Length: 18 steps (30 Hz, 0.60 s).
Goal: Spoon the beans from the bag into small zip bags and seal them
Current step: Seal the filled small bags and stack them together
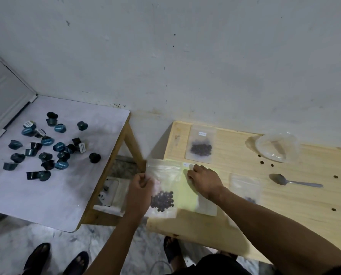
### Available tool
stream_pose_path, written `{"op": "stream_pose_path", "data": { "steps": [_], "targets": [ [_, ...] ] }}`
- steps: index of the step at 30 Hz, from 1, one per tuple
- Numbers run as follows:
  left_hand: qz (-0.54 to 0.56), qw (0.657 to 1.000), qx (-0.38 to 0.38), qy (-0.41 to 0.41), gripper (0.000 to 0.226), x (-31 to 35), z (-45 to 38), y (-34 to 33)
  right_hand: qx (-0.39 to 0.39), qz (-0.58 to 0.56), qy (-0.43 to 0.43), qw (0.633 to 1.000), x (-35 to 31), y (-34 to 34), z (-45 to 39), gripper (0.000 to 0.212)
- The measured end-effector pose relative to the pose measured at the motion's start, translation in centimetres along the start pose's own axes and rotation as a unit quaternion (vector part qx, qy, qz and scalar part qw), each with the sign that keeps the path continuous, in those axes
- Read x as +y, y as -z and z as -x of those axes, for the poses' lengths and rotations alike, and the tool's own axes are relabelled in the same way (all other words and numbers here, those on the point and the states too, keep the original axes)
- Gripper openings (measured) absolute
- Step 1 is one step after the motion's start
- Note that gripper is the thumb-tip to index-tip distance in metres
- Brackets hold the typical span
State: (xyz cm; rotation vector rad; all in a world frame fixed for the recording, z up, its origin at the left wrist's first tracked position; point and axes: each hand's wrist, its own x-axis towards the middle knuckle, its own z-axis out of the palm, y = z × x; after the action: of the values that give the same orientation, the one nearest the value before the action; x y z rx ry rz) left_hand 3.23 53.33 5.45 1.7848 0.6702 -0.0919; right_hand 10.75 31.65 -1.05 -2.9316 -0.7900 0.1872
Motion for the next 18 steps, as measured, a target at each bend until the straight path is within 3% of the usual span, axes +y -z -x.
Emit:
{"op": "stream_pose_path", "data": {
  "steps": [4, 6, 8, 11, 14, 18],
  "targets": [
    [0.0, 1.0, -0.014, -0.003, 0.003, 0.8, 0.1, -0.7, -0.009, -0.102, -0.037, 0.994, 0.5, 0.3, 0.7, 0.015],
    [0.013, 1.0, -0.02, -0.006, 0.005, 1.4, 0.2, -1.2, 0.01, -0.219, -0.07, 0.973, 1.0, 0.8, 1.8, 0.005],
    [0.023, 0.999, -0.035, -0.006, 0.007, 2.1, 0.2, -1.9, 0.035, -0.313, -0.108, 0.943, 1.4, 1.2, 3.3, 0.009],
    [0.022, 0.998, -0.059, -0.005, 0.009, 3.3, 0.3, -3.2, 0.081, -0.438, -0.197, 0.873, 1.8, 2.1, 5.1, 0.009],
    [0.045, 0.996, -0.077, -0.012, 0.007, 4.9, 0.4, -4.9, 0.132, -0.55, -0.274, 0.778, 2.3, 4.3, 5.9, 0.008],
    [0.062, 0.991, -0.12, -0.005, 0.006, 7.0, 0.5, -7.1, 0.165, -0.639, -0.319, 0.68, 3.1, 8.1, 6.8, 0.006]
  ]
}}
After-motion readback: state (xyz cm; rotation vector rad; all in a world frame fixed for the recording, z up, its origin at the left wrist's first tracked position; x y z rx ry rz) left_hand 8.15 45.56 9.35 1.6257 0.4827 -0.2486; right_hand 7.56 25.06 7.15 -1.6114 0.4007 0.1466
